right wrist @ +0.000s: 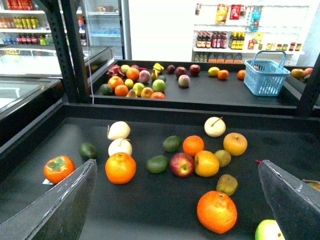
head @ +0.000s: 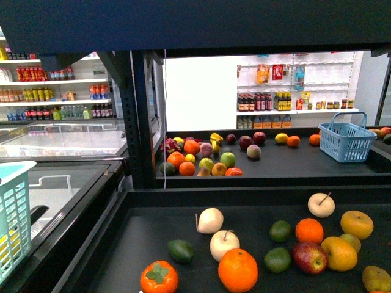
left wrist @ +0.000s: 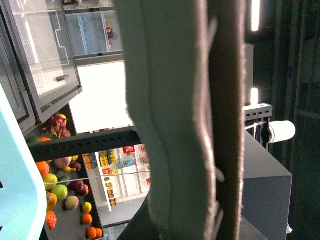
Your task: Pick lemon from shelf
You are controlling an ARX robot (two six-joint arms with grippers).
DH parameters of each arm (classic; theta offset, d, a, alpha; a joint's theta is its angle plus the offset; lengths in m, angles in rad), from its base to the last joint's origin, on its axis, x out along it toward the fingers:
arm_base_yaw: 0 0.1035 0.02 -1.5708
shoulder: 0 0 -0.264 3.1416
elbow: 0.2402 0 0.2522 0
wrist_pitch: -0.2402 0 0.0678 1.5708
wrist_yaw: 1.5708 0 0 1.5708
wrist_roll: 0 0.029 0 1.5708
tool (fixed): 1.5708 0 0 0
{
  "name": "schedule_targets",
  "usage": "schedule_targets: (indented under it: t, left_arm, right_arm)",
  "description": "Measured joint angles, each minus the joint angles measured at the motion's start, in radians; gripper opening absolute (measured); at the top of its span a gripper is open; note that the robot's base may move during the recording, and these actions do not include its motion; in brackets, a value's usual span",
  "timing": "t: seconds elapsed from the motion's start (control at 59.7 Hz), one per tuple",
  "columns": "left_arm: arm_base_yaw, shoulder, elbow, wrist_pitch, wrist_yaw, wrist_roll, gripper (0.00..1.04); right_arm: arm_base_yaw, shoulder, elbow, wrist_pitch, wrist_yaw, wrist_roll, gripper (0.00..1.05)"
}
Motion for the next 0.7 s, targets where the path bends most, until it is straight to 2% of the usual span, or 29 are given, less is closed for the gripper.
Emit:
schedule_targets:
  t: [0.151, 0.653, 0.687, 0.704]
  left_arm:
    - [0.000, 0.002, -0.001, 0.000, 0.000, -0.001, 0.07]
    - [0.000, -0.004, -0.001, 0.013, -0.008, -0.010, 0.94]
    - [0.002, -0.004, -0.003, 0.012, -0.002, -0.008, 0.99]
    - [0.009, -0.011, -0.014, 0.004, 0.021, 0.008, 0.98]
  right_arm:
    - [0.000, 0.000, 0.000, 0.000, 0.000, 0.000, 0.97]
    - [0.000, 0.000, 0.000, 0.000, 0.000, 0.000, 0.97]
    - [0.000, 0.000, 0.000, 0.000, 0.000, 0.000, 0.97]
    - [0.000, 0.000, 0.000, 0.000, 0.000, 0.000, 0.97]
